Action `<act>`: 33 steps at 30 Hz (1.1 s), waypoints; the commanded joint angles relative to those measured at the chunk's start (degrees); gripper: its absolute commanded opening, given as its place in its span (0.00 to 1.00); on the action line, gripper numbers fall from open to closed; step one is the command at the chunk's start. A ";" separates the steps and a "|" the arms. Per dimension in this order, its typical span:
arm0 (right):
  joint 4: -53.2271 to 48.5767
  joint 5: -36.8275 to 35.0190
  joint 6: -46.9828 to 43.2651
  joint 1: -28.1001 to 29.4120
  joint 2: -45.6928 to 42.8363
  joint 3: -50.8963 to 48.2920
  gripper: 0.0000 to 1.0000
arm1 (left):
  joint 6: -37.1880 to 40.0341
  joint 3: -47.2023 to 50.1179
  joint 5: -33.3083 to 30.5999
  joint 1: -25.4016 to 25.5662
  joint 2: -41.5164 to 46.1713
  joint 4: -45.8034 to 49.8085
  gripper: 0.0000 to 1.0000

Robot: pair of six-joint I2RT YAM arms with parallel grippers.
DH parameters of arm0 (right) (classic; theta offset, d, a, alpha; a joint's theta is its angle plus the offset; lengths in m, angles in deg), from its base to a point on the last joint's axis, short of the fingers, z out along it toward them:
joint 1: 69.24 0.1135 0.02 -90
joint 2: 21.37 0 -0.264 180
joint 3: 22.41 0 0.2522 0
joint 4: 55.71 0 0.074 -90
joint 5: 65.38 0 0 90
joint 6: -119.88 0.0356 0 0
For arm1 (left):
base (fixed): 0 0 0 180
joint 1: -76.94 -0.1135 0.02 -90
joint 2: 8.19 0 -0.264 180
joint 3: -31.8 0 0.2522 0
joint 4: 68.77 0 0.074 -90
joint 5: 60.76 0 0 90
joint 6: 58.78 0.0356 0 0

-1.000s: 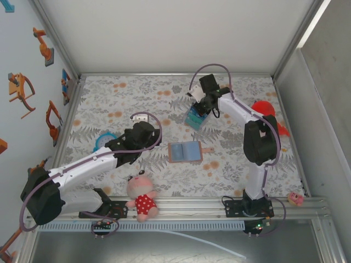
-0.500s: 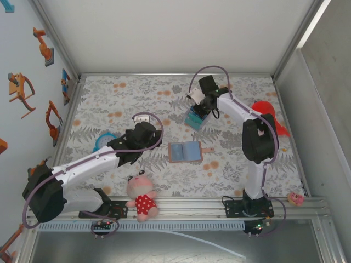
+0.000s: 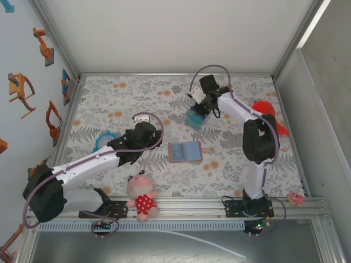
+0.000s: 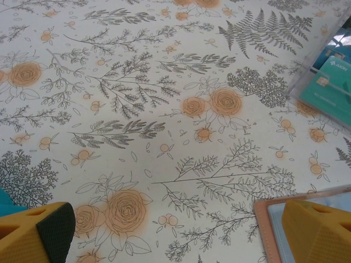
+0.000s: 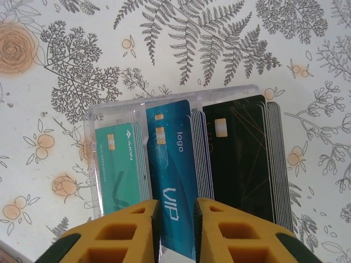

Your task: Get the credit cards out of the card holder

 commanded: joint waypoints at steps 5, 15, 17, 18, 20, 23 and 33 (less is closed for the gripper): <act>3.83 3.29 11.32 -0.05 -11.20 -6.43 0.31 | -6.32 0.16 -2.57 -1.92 2.64 1.21 0.97; 10.55 -2.75 25.28 7.09 -24.95 -23.98 0.38 | -15.71 3.67 -7.97 -4.21 6.20 3.81 0.97; 10.98 -5.35 28.17 9.92 -26.47 -26.40 0.42 | -17.93 4.77 -9.01 -4.45 7.11 4.16 0.97; 11.13 -6.99 29.53 11.36 -27.13 -27.70 0.45 | -18.95 5.46 -9.51 -4.60 7.63 4.21 0.97; 10.81 -10.05 32.39 14.49 -27.77 -29.12 0.48 | -20.47 6.57 -9.84 -4.86 8.92 3.96 0.97; 10.00 -14.49 37.42 18.47 -27.56 -30.45 0.53 | -21.18 8.00 -9.84 -5.36 10.34 3.61 0.97; 10.40 -15.71 49.44 27.69 -20.01 -30.62 0.51 | -24.95 11.54 -10.63 -6.81 14.70 5.42 0.97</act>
